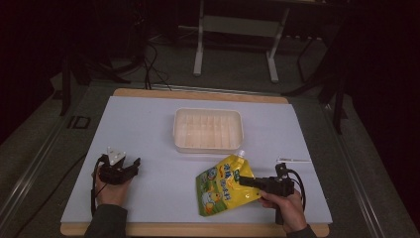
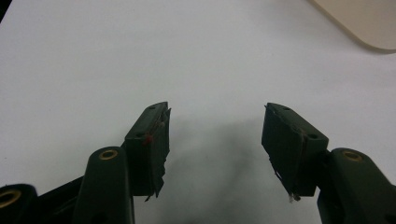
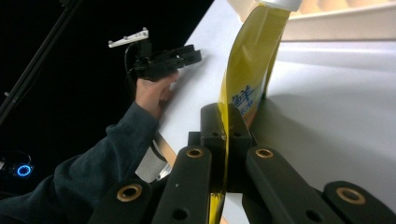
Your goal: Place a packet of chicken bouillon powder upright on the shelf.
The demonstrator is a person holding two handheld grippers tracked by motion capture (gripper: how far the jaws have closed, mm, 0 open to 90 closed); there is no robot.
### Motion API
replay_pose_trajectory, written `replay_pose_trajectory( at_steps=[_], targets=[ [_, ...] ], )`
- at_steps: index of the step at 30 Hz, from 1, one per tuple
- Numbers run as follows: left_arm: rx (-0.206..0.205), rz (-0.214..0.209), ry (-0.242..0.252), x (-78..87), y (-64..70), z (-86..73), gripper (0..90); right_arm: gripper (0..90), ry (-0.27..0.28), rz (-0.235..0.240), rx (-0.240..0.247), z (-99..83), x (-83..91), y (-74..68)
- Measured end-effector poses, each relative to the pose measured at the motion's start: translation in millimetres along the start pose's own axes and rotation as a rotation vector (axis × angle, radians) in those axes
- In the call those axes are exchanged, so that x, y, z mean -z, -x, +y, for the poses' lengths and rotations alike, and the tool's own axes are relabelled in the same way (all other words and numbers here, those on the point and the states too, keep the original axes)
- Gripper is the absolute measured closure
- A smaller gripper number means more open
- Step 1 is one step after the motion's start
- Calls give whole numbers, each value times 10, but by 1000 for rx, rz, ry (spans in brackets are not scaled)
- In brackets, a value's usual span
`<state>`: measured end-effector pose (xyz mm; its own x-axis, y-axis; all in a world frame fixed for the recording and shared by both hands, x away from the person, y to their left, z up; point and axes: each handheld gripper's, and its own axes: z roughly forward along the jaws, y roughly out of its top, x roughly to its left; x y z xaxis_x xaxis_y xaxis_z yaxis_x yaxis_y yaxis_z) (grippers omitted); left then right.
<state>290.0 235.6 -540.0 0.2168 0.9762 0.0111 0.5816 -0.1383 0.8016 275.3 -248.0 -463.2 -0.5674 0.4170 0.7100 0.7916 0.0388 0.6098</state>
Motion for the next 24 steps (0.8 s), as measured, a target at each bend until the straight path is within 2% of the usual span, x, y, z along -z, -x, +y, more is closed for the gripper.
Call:
replay_pose_trajectory(
  at_steps=[15,24],
  targets=[
    [1,-2,1,2,-2,-1,413,900,-11,56,65,95,-202,-225],
    [3,-3,3,3,-2,-1,413,900,0,85,102,146,-311,-301]
  ],
)
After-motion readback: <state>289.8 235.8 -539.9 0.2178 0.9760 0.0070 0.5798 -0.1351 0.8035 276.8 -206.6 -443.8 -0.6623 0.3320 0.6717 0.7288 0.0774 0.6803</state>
